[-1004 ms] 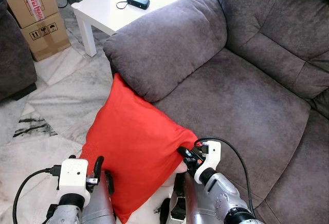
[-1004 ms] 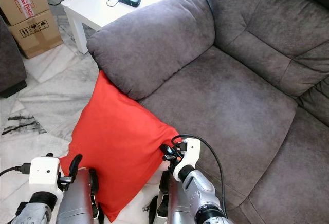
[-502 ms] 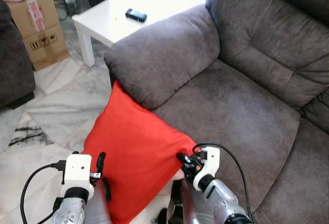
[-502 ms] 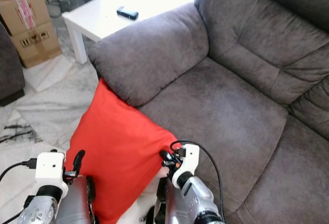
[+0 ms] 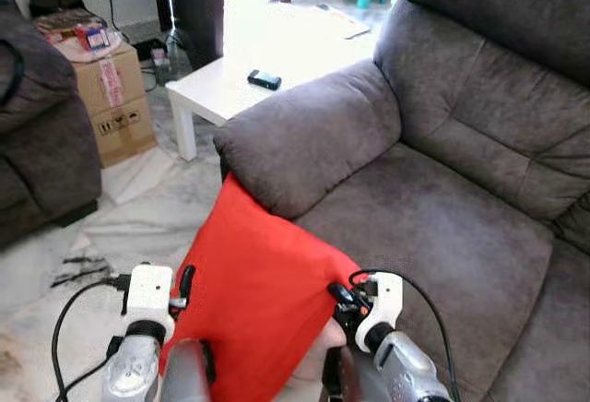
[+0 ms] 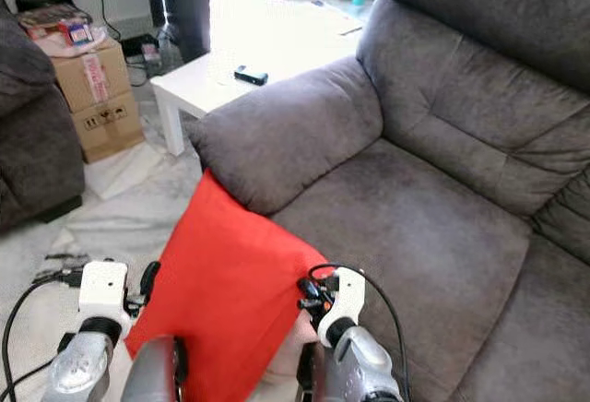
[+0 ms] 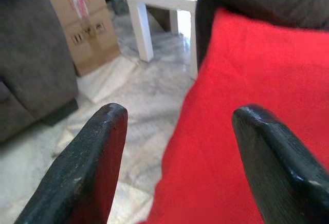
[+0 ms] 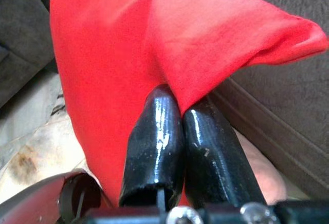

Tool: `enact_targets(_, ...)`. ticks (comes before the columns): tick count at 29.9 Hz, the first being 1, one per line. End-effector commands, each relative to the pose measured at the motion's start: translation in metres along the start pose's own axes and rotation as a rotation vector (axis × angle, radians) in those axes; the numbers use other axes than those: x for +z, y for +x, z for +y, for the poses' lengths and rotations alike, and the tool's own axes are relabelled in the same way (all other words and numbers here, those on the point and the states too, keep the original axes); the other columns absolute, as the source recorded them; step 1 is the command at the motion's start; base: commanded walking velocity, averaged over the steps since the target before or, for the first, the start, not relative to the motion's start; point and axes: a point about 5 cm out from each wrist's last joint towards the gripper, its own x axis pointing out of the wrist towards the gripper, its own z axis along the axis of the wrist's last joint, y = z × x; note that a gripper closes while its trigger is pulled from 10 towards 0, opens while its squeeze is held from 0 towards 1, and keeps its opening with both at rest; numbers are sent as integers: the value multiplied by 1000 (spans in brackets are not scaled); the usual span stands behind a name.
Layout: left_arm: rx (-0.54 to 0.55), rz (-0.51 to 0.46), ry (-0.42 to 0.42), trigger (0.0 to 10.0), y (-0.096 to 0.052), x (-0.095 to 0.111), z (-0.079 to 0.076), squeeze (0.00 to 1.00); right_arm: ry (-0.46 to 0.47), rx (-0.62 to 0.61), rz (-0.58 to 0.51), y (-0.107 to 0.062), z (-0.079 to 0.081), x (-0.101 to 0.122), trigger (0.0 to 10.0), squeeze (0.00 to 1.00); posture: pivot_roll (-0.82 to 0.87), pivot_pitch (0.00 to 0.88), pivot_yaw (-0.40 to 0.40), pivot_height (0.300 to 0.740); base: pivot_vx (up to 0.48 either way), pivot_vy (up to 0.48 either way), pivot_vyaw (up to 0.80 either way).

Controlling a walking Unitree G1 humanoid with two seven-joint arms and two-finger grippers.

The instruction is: Move the pillow to the sofa from floor

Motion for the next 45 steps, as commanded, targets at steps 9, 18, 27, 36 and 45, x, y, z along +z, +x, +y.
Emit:
enact_targets(9,-47,-49,24,10000,27,10,-3,0,-59,-76,-283,2,-12,59,10000,0,127,0,-94,603,0,0,0)
enact_targets(18,-78,-65,23,10000,35,12,-10,0,-57,-100,-307,2,-13,63,10000,0,107,0,-73,603,0,0,0)
enact_targets(27,-78,-78,22,10000,41,13,-10,0,-60,-113,-313,1,-14,64,10000,0,106,0,-74,642,0,0,0)
enact_targets(36,-78,-88,18,10000,42,14,-11,0,-60,-111,-316,2,-12,65,10000,0,106,0,-74,704,0,0,0)
enact_targets(45,-83,-90,19,10000,41,13,-12,0,-69,-106,-307,2,-11,63,10000,0,105,0,-74,719,0,0,0)
